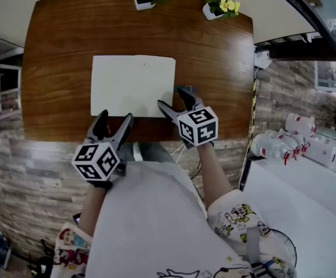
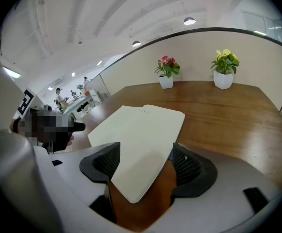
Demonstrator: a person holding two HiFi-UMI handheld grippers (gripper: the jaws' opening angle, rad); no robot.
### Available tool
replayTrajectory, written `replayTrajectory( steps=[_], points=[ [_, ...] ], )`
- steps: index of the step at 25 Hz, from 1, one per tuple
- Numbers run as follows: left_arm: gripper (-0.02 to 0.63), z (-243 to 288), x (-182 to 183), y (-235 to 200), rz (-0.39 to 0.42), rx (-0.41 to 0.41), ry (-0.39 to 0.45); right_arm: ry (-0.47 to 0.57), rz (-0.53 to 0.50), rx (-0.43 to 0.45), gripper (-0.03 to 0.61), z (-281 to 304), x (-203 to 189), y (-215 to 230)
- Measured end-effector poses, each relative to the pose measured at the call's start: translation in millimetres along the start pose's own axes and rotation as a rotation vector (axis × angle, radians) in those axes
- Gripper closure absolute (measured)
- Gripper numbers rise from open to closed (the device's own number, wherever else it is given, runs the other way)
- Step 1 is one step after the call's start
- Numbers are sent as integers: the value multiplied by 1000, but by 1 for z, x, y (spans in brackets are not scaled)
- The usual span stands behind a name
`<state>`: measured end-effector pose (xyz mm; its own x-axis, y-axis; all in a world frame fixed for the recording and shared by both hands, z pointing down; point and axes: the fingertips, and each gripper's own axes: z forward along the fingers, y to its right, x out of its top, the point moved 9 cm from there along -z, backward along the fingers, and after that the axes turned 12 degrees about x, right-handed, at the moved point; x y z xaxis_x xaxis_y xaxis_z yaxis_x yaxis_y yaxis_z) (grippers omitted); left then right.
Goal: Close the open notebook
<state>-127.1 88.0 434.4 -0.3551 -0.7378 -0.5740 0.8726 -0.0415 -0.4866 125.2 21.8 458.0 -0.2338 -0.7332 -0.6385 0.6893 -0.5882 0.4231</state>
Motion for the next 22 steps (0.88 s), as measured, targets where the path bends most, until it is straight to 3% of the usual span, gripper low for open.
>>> replayTrajectory(
  steps=[22],
  points=[
    [267,10,-28,-20,-196,-10,-46,-170,-73,-30,275,27,-12,14]
  ],
)
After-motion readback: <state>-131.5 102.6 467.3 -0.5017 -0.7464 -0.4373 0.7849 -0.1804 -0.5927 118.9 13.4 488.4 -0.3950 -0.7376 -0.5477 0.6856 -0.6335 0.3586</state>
